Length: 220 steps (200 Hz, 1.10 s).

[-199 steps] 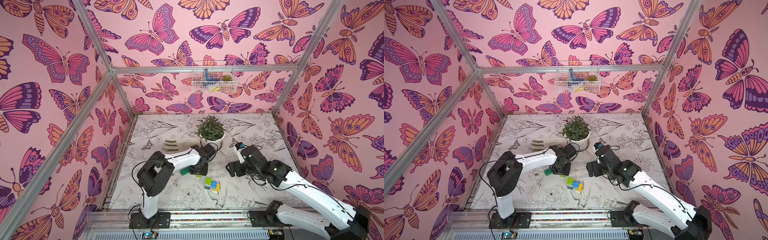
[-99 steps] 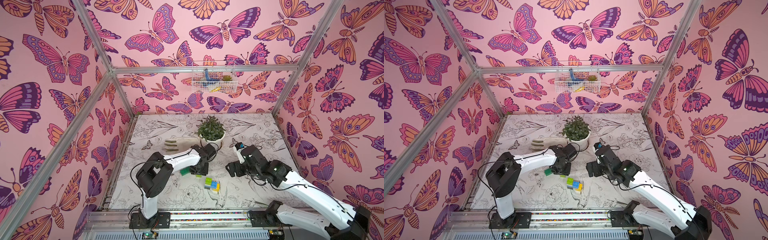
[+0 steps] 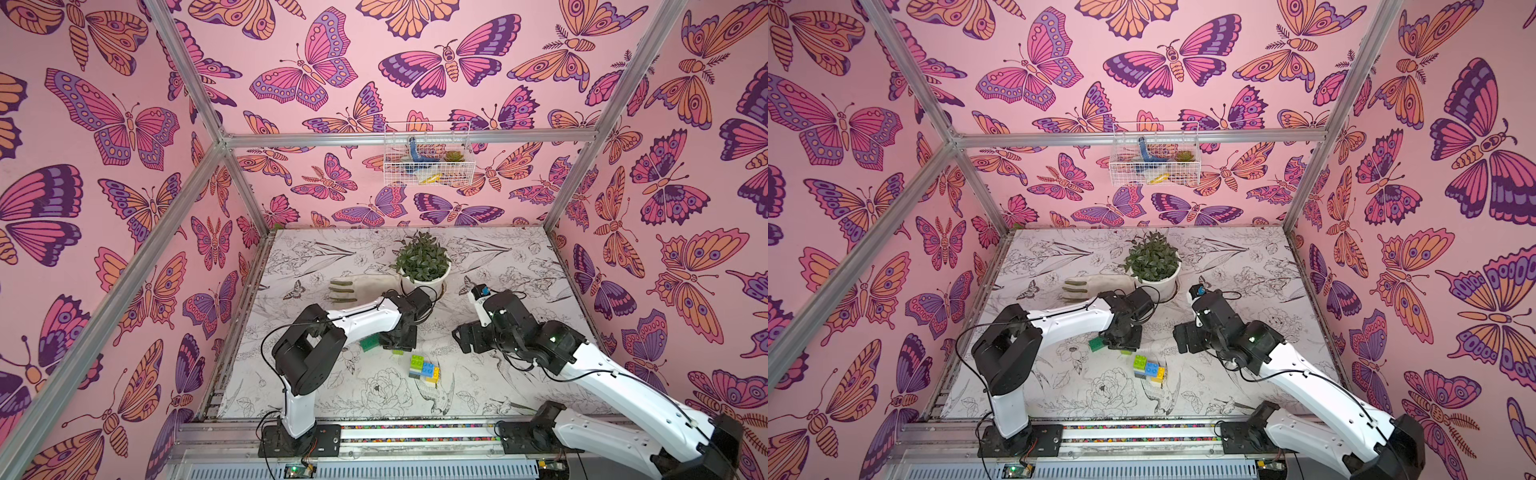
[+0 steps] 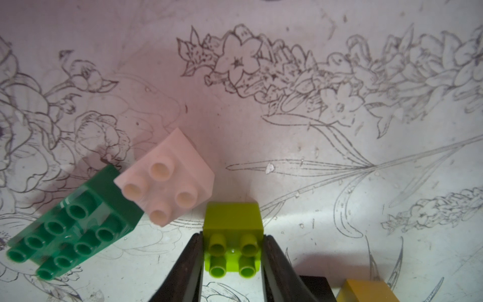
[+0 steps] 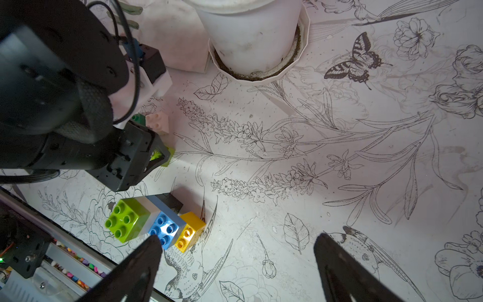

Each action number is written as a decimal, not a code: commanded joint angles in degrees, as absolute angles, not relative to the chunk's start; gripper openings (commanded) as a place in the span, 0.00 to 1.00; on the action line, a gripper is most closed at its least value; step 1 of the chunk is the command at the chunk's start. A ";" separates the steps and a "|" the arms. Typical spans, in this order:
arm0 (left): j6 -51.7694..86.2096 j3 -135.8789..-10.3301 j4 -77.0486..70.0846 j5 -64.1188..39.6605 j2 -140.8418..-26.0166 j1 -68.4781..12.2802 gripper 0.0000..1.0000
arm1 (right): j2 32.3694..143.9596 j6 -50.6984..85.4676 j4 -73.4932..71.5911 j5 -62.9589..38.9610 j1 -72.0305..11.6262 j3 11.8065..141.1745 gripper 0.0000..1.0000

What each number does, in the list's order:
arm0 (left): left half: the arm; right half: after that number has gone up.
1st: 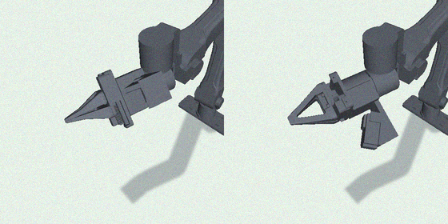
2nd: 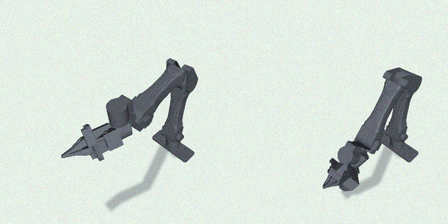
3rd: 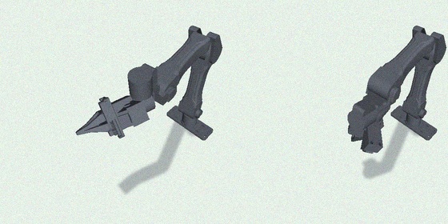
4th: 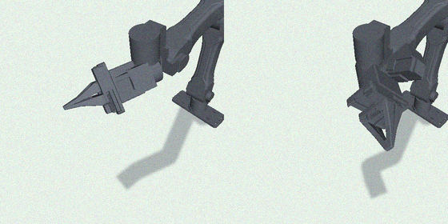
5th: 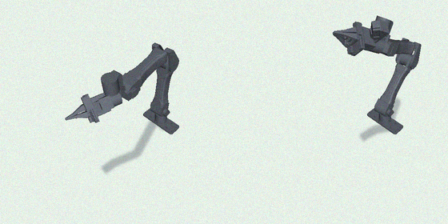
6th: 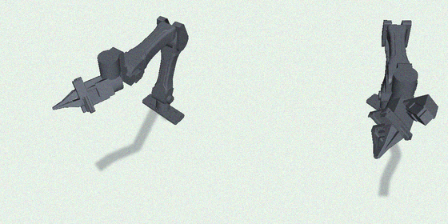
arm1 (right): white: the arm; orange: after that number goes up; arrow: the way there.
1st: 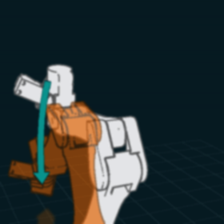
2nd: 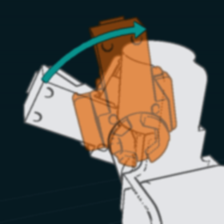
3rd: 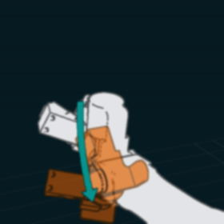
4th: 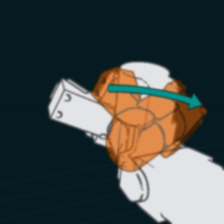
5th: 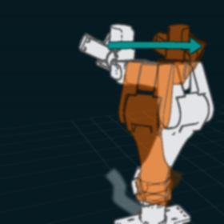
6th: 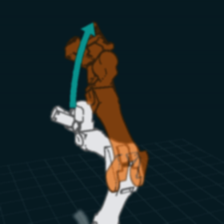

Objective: Assemble a giraffe with lego
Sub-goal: Pick up the lego brick from the center of the board, then assemble the lego brick with the lego brick.

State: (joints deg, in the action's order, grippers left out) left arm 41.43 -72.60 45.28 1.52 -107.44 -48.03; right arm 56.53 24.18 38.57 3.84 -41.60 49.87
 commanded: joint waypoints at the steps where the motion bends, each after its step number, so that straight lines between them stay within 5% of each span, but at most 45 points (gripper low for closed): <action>1: 41.99 -72.00 47.20 2.72 -106.93 -48.34 0.35 | 55.63 24.13 39.38 4.25 -41.07 49.57 0.94; 104: 41.44 -76.70 56.59 5.51 -99.65 -49.34 0.31 | 54.06 24.98 39.59 5.56 -40.52 48.79 0.94; 220: 52.70 -88.41 69.39 7.23 -94.43 -60.72 0.34 | 46.14 26.72 39.88 7.74 -40.52 42.80 0.99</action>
